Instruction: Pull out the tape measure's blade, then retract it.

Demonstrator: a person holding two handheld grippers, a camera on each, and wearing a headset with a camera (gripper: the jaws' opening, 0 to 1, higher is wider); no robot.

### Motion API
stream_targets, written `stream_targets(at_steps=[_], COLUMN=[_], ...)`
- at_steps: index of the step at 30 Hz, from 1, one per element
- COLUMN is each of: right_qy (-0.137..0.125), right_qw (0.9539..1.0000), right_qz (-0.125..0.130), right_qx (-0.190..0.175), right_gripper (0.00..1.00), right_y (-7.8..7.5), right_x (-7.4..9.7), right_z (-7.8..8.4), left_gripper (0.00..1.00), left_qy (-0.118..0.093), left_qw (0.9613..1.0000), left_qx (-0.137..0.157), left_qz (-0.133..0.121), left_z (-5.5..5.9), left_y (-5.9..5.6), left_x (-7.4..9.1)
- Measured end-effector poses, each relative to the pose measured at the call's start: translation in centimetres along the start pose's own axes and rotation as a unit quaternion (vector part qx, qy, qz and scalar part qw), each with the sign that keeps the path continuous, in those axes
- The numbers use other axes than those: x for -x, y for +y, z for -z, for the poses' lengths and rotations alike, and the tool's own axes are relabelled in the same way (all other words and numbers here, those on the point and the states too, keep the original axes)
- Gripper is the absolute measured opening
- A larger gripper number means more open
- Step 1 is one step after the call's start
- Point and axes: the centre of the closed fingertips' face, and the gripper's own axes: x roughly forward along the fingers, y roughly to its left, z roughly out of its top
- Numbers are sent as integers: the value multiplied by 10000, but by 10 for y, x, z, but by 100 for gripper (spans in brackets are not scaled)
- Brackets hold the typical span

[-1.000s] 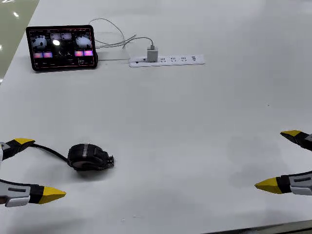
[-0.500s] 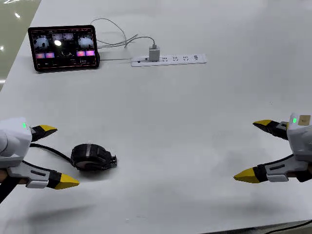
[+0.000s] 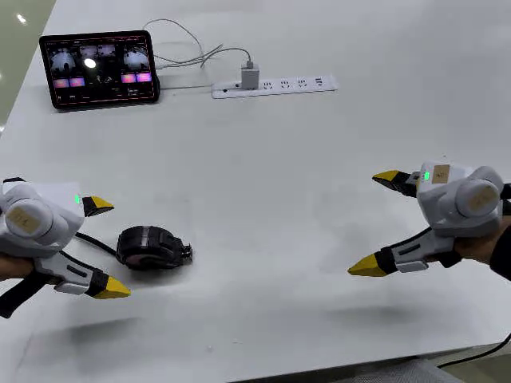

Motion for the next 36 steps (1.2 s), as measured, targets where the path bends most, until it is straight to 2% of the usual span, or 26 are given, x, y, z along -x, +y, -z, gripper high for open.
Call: stream_targets(at_steps=[2, 7, 10, 17, 20, 21, 22, 23, 25, 26, 32, 34, 36], right_qy=[-23, -61, -47, -149, -183, -184, -192, -217, -201, -228, -271, -263, -270], right_qw=[10000, 9997, 9992, 9984, 9981, 9980, 9979, 9980, 9980, 9977, 9964, 9957, 9952], right_qz=[-49, -216, -336, -496, -544, -566, -578, -583, -599, -627, -783, -849, -904], right_qx=[-33, -22, 231, 220, 219, 206, 203, 141, 38, 92, 200, 274, 277], right_gripper=[99, 99, 99, 99, 99, 99, 99, 97, 92, 92, 93, 91, 89], right_y=[1, 7, 14, 17, 20, 21, 23, 24, 25, 28, 37, 42, 47], right_x=[-6, -22, -33, -50, -56, -59, -61, -65, -70, -73, -90, -95, -102], right_z=[-2, -6, -10, -19, -27, -30, -33, -37, -40, -44, -59, -64, -69], left_gripper=[81, 78, 75, 69, 66, 64, 62, 61, 59, 57, 48, 44, 34], left_qy=[74, 60, 172, 170, 265, 194, 92, 55, 74, 157, 301, 314, 346], left_qw=[9999, 9997, 9990, 9985, 9979, 9981, 9984, 9986, 9984, 9981, 9972, 9971, 9964], left_qx=[-106, -203, -391, -459, -510, -344, -207, -265, -353, -396, -449, -466, -564], left_qz=[-11, 98, 139, 236, 303, 472, 524, 454, 433, 451, 514, 512, 525], left_z=[-1, -11, -13, -20, -20, -24, -28, -31, -32, -31, -27, -28, -28], left_y=[1, 0, 2, 5, 4, -3, -5, -2, -3, -3, -4, -4, -3], left_x=[-3, -9, -13, -18, -20, -21, -22, -22, -24, -24, -29, -29, -31])
